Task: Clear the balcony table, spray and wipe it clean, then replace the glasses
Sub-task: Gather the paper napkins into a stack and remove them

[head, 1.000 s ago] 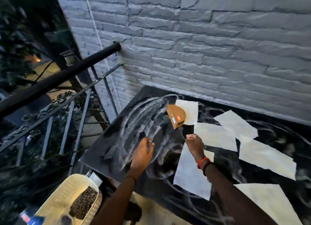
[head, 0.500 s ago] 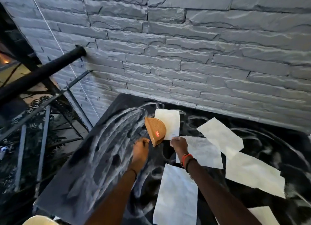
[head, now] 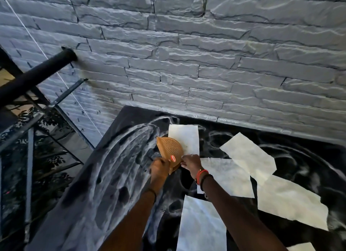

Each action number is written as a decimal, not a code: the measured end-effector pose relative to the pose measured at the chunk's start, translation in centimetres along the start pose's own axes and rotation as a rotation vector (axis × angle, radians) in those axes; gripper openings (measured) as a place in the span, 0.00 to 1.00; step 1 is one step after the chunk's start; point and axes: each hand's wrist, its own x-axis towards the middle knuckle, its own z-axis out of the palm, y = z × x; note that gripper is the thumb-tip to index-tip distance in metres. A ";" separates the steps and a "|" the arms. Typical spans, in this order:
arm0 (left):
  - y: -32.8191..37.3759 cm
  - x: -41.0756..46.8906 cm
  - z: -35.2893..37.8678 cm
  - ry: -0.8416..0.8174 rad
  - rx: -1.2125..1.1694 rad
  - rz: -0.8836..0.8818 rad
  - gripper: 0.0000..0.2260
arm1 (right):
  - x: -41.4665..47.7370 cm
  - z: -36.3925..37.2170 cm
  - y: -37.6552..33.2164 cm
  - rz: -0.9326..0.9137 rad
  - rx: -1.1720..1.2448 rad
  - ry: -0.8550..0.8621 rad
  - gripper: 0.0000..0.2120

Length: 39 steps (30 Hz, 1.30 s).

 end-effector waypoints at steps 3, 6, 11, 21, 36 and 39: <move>-0.2 0.7 0.1 0.013 -0.015 -0.016 0.13 | -0.5 0.7 -0.2 0.018 0.176 -0.040 0.09; -0.6 1.0 -0.1 0.000 -0.069 -0.049 0.09 | -0.7 1.2 -0.4 0.005 0.237 -0.063 0.10; -1.6 0.5 -1.5 0.009 -0.141 -0.044 0.05 | -1.9 2.0 -0.7 -0.072 0.225 -0.093 0.09; -5.6 -2.0 -5.4 -0.015 -0.109 -0.081 0.10 | -8.4 6.2 1.3 -0.574 -0.566 0.168 0.06; -10.0 -5.9 -6.8 0.033 -0.081 -0.073 0.14 | -13.2 9.2 3.3 -0.629 -1.089 0.101 0.11; -10.0 -6.5 -6.2 0.021 -0.026 -0.051 0.17 | -14.0 8.5 2.8 -0.640 -1.006 0.089 0.17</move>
